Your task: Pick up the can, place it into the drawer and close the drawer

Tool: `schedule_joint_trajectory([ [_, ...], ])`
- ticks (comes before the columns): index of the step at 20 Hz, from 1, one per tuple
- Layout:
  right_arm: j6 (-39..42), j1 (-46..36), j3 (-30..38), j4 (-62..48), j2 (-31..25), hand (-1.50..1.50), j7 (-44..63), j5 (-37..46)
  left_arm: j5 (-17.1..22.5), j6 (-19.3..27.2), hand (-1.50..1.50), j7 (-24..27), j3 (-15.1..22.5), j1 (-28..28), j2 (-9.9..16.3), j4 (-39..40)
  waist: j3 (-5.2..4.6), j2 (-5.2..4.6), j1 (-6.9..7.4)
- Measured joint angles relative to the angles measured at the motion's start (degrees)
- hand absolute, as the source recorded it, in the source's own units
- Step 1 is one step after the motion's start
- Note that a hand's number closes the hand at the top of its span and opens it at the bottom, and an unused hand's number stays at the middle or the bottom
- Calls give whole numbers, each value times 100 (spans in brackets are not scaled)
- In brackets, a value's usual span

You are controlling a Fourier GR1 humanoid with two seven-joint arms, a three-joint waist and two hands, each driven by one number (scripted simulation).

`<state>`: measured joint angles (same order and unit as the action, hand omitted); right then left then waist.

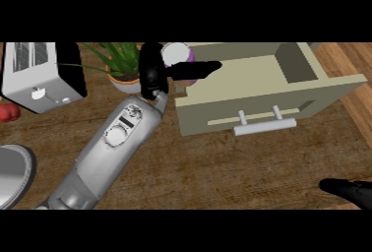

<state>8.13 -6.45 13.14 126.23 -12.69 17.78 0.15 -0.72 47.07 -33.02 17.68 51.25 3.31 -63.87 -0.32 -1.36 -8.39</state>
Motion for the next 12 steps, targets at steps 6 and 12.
schedule_joint_trajectory([
  [6, 98, -270, -280, -271, -400, -150, -381, 925, 287, -279, -150, 357, -187, 1564, -246, 619, 28, -70, 152],
  [12, -99, -618, -884, -832, -586, -150, -699, 2221, 757, -405, -150, 876, -455, 2444, -310, 1380, 35, -72, 371],
])
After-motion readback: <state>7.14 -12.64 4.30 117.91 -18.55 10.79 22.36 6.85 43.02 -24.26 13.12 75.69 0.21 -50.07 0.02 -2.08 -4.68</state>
